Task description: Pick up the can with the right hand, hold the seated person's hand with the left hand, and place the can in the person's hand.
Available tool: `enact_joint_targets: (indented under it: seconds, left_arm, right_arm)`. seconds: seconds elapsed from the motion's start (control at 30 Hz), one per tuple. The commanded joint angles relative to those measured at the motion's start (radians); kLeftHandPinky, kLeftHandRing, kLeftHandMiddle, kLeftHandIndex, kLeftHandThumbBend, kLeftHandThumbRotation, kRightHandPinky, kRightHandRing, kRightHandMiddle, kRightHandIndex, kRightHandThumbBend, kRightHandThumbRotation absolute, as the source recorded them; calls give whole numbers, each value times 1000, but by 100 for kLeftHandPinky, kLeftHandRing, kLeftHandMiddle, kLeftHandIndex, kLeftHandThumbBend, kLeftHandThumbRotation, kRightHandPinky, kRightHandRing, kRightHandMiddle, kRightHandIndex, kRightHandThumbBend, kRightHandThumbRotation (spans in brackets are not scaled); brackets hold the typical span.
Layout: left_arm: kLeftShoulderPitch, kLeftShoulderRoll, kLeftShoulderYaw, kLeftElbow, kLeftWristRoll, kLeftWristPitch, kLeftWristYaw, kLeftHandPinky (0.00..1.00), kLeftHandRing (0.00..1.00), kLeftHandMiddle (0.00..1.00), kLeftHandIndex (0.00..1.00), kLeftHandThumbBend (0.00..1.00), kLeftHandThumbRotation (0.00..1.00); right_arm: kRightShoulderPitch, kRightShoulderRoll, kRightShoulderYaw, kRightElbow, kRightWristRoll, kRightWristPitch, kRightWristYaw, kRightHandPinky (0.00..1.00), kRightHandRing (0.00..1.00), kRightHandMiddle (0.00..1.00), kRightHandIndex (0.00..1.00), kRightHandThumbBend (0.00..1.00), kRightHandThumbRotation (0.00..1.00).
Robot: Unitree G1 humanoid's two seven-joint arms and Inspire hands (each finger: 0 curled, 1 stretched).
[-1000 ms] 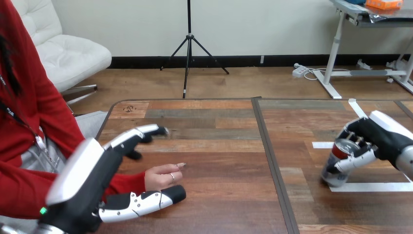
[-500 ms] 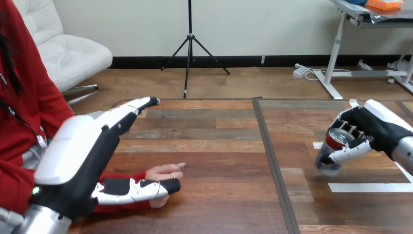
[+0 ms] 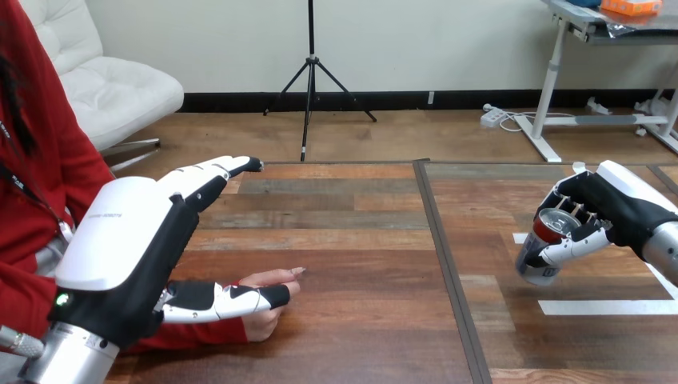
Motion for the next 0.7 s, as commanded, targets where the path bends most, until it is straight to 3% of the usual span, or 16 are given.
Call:
enact_joint_targets:
  seconds: [0.0, 0.43, 0.67]
  left_arm:
    - [-66, 23, -9, 27, 10, 12, 13, 60, 78, 81, 81, 100, 36]
    - [-121, 56, -49, 103, 68, 51, -20, 58, 75, 79, 77, 100, 29]
    - [-160, 91, -83, 152, 79, 81, -69, 60, 75, 78, 75, 100, 24]
  right_arm:
    - [-70, -27, -29, -40, 27, -18, -6, 38, 40, 45, 48, 79, 0]
    - [-73, -30, -25, -38, 19, -20, -17, 38, 41, 46, 48, 78, 0]
    - [-78, -31, -22, -37, 16, -22, -18, 38, 41, 45, 48, 78, 0]
